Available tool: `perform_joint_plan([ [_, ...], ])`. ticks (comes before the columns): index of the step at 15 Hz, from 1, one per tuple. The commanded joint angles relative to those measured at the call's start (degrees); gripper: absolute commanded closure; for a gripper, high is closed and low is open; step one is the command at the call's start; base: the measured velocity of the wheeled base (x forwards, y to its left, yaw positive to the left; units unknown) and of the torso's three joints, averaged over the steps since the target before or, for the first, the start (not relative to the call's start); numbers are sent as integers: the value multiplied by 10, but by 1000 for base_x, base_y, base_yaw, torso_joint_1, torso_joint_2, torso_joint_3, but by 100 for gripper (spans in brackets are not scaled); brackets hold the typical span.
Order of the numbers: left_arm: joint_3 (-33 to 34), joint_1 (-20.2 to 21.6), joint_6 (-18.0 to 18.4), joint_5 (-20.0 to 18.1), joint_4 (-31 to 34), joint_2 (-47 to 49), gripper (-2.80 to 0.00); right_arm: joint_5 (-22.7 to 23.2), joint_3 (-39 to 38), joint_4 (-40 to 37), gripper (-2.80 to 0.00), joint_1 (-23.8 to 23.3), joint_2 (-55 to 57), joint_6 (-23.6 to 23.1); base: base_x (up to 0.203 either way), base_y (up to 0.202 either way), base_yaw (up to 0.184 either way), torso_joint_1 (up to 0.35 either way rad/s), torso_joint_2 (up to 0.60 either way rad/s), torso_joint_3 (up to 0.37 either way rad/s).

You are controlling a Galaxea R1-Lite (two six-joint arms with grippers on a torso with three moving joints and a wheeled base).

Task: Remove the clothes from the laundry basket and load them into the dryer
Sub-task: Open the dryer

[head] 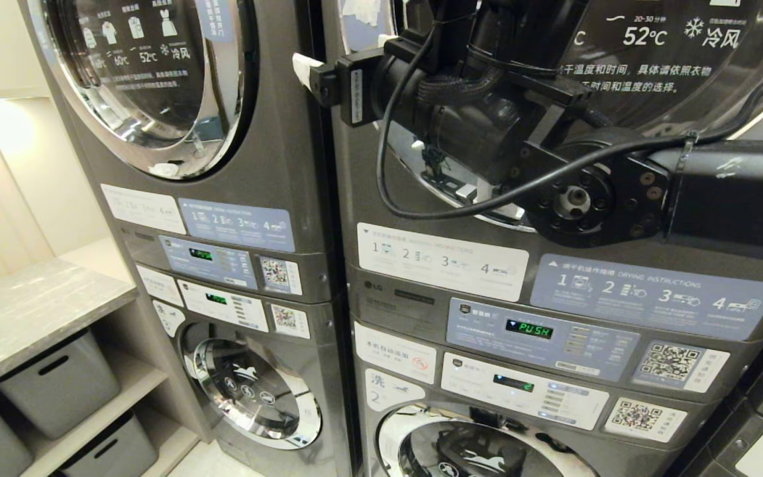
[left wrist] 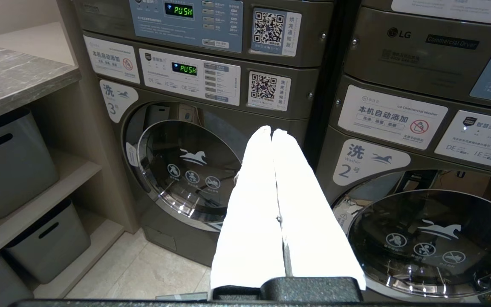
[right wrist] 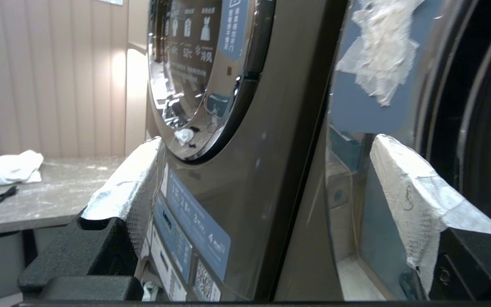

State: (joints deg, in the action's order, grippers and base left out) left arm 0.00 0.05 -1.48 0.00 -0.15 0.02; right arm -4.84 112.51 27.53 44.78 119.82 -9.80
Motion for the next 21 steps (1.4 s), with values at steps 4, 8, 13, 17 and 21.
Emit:
perform_joint_plan([
  [4, 0, 0, 0, 0, 0, 1, 0, -3, 0, 5, -280, -11, -6, -1, 0, 0, 0, 0, 0, 0],
  [8, 0, 0, 0, 0, 0, 1, 0, -17, 0, 8, -280, -29, -1, -3, 0, 0, 0, 0, 0, 0],
  [13, 0, 0, 0, 0, 0, 1, 0, -11, 0, 8, -280, -38, 21, 1, 0, 0, 0, 0, 0, 0],
  [17, 0, 0, 0, 0, 0, 1, 0, 10, 1, 9, -280, -43, 35, 4, 0, 0, 0, 0, 0, 0],
  [21, 0, 0, 0, 0, 0, 1, 0, 63, -1, 9, -280, -42, 11, 32, 0, 0, 0, 0, 0, 0],
])
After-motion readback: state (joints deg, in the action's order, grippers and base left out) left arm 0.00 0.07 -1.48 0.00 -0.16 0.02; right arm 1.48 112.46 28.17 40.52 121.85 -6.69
